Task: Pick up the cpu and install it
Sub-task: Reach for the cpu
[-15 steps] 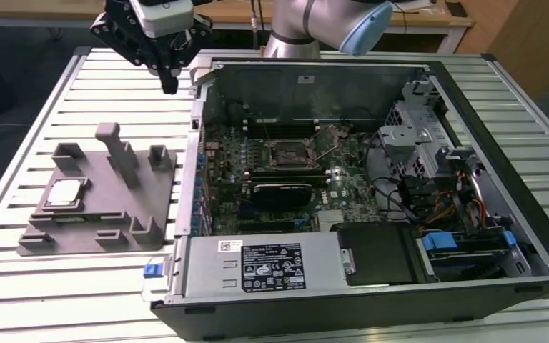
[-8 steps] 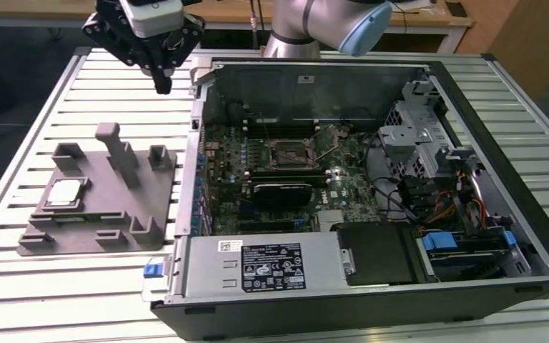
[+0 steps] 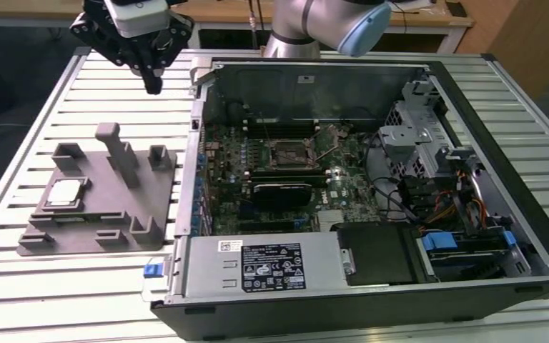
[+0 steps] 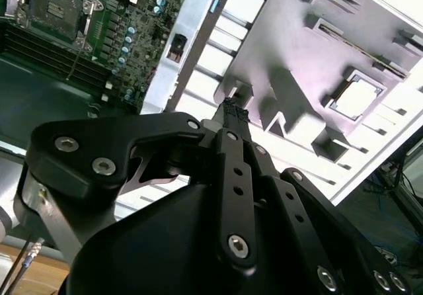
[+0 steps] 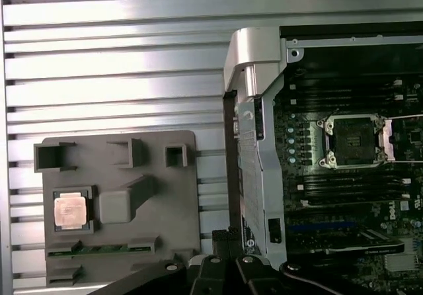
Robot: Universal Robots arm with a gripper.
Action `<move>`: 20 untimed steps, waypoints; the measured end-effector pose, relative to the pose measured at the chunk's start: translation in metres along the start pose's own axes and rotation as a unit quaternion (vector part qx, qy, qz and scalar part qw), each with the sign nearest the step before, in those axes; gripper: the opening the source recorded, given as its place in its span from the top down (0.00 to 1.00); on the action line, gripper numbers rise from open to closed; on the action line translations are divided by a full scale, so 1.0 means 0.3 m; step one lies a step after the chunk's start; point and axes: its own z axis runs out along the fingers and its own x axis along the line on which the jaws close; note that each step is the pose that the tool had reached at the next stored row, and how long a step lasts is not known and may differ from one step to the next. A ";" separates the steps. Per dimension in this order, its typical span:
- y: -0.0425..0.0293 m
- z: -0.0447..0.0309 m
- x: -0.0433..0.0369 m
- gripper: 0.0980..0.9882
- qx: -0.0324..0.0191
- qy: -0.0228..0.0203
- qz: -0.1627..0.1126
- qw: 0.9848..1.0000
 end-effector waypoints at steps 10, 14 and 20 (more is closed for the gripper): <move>-0.005 -0.002 0.067 0.99 0.000 0.000 0.000 1.000; -0.007 -0.002 0.091 0.99 0.000 0.000 0.000 1.000; -0.010 -0.002 0.125 0.99 0.000 0.000 0.000 1.000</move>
